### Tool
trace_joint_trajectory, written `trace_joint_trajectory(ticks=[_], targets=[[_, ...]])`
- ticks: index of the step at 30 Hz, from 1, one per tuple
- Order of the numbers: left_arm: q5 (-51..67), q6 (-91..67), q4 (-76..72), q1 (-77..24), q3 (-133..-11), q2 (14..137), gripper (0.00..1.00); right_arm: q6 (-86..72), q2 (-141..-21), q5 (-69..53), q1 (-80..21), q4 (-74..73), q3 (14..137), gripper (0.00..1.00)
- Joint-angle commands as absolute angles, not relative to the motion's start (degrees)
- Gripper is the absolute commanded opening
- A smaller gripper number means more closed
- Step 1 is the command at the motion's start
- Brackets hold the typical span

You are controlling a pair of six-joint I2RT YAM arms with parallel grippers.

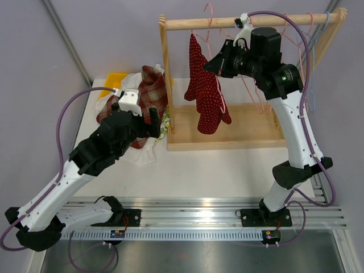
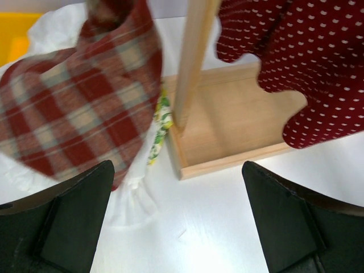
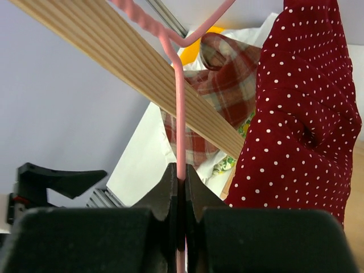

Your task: Remove the skirt from the hanger

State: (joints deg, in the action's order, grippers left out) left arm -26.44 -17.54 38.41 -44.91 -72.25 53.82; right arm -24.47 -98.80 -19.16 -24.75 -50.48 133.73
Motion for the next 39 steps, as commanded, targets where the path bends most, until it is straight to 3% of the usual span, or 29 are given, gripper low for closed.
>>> trace_joint_trajectory(ticks=[1,7,15,26,30,31,33,39], targets=[[-18.6,-14.6,25.8,-48.1,-72.3,57.9,0.99,-25.6,-93.7,-20.6,-25.0,-47.0,134.8,0.00],[-2.1,-13.9,9.4,-50.6,-67.4,62.6,0.99,-27.4,-87.5,-21.1,-25.0,-45.5,127.5,0.00],[9.5,-18.4,-3.1,-51.2,-67.9,70.2,0.99,-28.5,-80.9,-21.2,-25.0,-44.8,124.1,0.00],[22.5,-22.8,-12.5,-54.0,-66.0,73.5,0.85,-27.9,-78.8,-20.0,-25.0,-44.9,121.0,0.00],[24.1,-23.7,-14.1,-54.1,-66.0,75.1,0.52,-28.0,-78.6,-19.7,-25.0,-44.4,120.8,0.00],[23.6,-23.8,-13.5,-54.1,-66.2,75.7,0.20,-28.2,-78.3,-19.7,-25.1,-44.4,120.8,0.00],[22.3,-24.3,-13.5,-54.1,-66.2,76.4,0.00,-28.1,-78.3,-19.6,-25.0,-44.4,120.8,0.00],[17.9,-23.9,-12.8,-54.6,-63.2,76.3,0.00,-27.4,-78.0,-18.7,-25.0,-44.8,121.0,0.00]])
